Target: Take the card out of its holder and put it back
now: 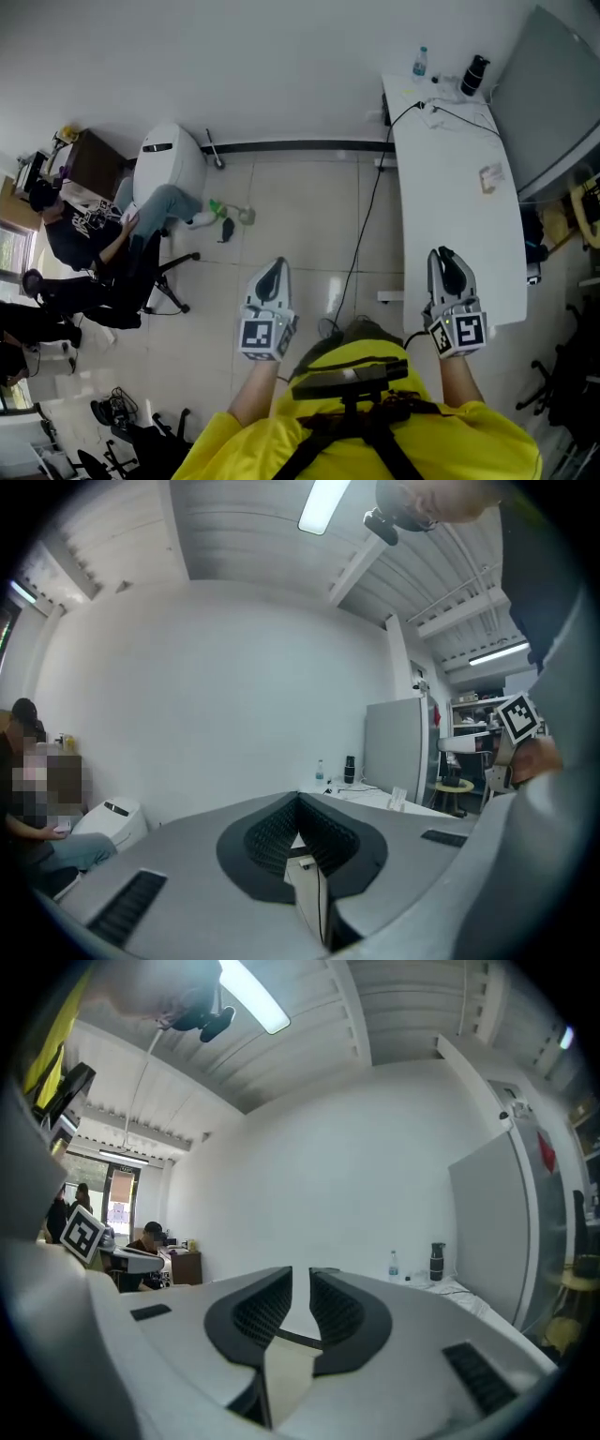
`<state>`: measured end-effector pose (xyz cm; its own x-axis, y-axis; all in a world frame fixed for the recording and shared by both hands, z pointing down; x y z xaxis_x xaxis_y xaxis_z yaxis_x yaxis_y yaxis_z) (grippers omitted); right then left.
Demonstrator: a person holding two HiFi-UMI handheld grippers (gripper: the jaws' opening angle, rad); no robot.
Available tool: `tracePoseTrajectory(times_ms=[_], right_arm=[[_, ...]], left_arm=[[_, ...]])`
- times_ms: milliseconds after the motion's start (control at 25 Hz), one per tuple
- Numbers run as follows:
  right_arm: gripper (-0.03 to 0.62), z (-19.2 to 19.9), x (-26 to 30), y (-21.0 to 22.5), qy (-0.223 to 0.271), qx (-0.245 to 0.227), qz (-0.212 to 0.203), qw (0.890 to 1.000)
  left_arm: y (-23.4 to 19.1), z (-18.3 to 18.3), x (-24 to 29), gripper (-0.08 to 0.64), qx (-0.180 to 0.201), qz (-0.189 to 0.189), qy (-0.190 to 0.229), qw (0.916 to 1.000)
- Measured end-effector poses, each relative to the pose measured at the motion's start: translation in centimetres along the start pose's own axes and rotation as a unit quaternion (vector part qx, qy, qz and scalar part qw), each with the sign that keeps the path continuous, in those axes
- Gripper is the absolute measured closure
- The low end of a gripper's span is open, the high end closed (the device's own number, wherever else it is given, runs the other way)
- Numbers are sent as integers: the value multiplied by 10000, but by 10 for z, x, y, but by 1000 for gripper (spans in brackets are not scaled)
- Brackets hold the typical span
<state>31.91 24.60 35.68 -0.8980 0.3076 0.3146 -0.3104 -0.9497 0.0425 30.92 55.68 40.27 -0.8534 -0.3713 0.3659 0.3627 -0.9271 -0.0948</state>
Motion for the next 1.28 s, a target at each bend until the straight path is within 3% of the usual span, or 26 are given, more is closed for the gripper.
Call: tracePoseTrajectory(times_ms=[120, 360, 640, 800, 960, 1120, 1280], right_arm=[[529, -7, 32, 5, -20, 130, 64, 9999], [529, -24, 114, 2, 72, 133, 79, 9999], [529, -48, 239, 76, 28, 320, 301, 9990], [529, -74, 289, 123, 230, 320, 561, 9976], [529, -92, 317, 155, 196, 493, 854, 9949], [529, -105, 317, 189, 14, 636, 1664, 9840], [529, -98, 316, 237, -23, 1193, 2840, 9514]], left_arm=[[-20, -15, 24, 558, -84, -9, 92, 9999], [-66, -40, 78, 558, 123, 103, 64, 9999], [-99, -93, 217, 558, 244, 202, 69, 9995], [-94, -139, 293, 558, 625, 528, 258, 9963], [-90, -171, 365, 558, 737, 944, 227, 9925], [-69, -215, 441, 558, 930, 1858, 247, 9779], [-24, -245, 530, 558, 1189, 2869, 130, 9505]])
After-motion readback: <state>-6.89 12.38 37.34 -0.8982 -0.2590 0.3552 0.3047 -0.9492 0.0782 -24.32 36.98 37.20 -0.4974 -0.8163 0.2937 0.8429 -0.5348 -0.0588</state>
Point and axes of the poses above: the fingertips, and each gripper's own axes: x forward along the fingers, y to its right, z out of its underside, the point moved 2 cm from there along -x, backward along the fingers, and after that the axes turned 11 degrees about -y, right-handed, at the moved point
